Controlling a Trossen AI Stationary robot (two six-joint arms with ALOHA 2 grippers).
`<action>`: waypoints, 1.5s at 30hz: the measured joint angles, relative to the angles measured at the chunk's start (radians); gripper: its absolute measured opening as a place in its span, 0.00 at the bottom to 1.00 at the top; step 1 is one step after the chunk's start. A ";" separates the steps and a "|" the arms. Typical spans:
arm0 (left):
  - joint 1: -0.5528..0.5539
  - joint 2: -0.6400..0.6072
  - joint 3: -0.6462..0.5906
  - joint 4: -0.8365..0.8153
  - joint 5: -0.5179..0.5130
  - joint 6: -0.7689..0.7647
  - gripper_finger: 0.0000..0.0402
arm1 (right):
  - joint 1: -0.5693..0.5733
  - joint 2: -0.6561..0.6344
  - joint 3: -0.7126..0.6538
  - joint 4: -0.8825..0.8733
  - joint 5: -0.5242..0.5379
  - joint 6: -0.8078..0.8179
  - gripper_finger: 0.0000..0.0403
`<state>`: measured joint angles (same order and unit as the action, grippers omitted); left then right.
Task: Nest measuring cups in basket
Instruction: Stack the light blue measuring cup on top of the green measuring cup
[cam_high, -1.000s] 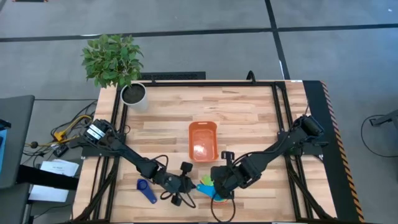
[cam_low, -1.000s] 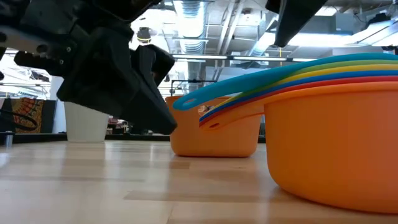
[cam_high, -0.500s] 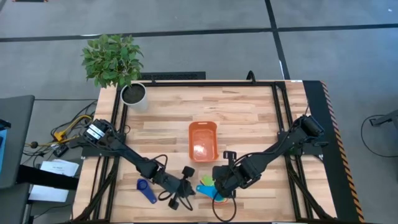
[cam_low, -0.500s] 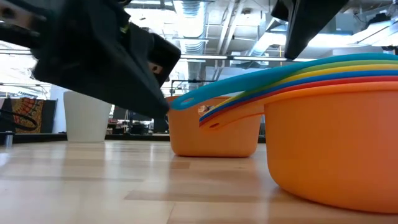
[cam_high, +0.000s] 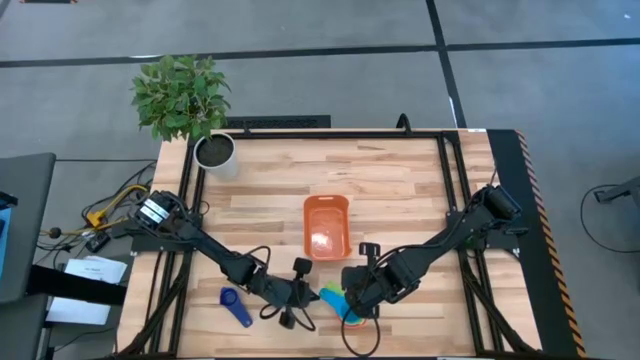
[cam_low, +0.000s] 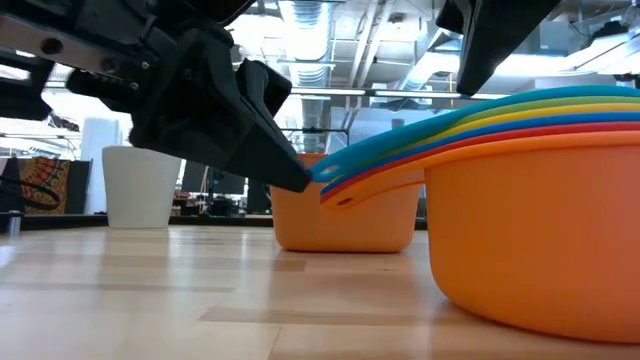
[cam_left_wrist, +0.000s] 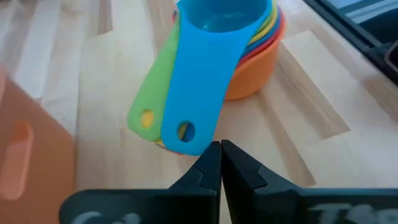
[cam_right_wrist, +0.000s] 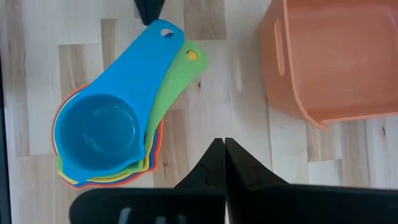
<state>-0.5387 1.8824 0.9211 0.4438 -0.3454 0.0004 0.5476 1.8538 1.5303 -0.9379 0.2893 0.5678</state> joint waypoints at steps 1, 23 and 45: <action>0.001 0.000 0.000 0.000 -0.012 0.004 0.00 | 0.000 0.000 0.000 0.000 -0.001 0.000 0.02; 0.008 -0.016 0.000 -0.014 0.031 0.004 0.00 | -0.037 -0.001 -0.101 0.191 -0.074 -0.069 0.01; 0.017 -0.016 0.000 -0.037 0.063 -0.013 0.00 | -0.066 0.118 -0.100 0.259 -0.128 -0.098 0.01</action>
<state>-0.5213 1.8664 0.9207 0.4065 -0.2822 -0.0123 0.4820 1.9720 1.4301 -0.6785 0.1610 0.4702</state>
